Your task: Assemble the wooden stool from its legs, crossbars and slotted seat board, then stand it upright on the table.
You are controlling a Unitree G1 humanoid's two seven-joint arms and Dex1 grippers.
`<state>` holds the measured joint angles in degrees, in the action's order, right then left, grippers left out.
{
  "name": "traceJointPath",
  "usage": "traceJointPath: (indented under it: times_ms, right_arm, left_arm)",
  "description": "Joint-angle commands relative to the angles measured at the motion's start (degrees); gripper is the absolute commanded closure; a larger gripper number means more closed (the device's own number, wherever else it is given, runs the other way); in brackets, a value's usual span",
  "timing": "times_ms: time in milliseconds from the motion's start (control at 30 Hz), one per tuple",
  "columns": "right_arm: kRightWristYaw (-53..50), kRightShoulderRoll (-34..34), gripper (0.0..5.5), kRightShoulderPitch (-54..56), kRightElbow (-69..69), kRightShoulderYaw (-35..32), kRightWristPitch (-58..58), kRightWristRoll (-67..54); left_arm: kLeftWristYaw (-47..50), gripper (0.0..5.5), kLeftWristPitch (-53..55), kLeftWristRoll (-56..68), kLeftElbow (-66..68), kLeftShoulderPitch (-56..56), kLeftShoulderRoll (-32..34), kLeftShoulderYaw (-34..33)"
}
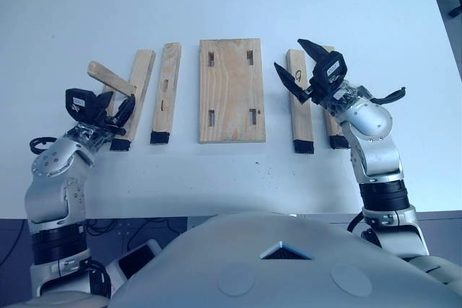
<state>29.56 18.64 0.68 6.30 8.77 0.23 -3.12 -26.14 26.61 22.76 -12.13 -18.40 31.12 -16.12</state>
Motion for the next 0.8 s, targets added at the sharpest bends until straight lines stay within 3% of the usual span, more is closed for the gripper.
traceJointPath:
  times_ms: [33,233,533,667,800]
  right_arm:
    - [-0.06,0.27,2.29,1.11,-0.90,0.26,-0.28,0.84]
    - [-0.22,0.24,2.29,2.09,-1.81,0.18,-0.27,1.22]
    - [-0.31,-0.03,2.29,2.84,-2.42,0.22,-0.32,1.44]
    - [-0.60,-0.01,2.29,3.24,-2.31,-0.11,-0.32,1.45]
    - [-1.99,0.08,2.29,5.11,-1.76,-1.25,-1.03,1.78]
  left_arm:
    - [0.53,2.22,4.45,-0.65,-1.92,-0.57,0.45,1.15]
    - [1.43,2.06,7.56,-2.58,-1.81,-1.61,0.01,2.62]
    - [2.18,3.43,6.03,-6.38,-0.89,-1.03,0.30,4.49]
    - [2.49,3.49,3.18,-5.20,-2.12,1.81,-1.80,2.71]
    - [3.32,3.50,1.95,1.93,-5.47,12.54,-5.08,-1.70]
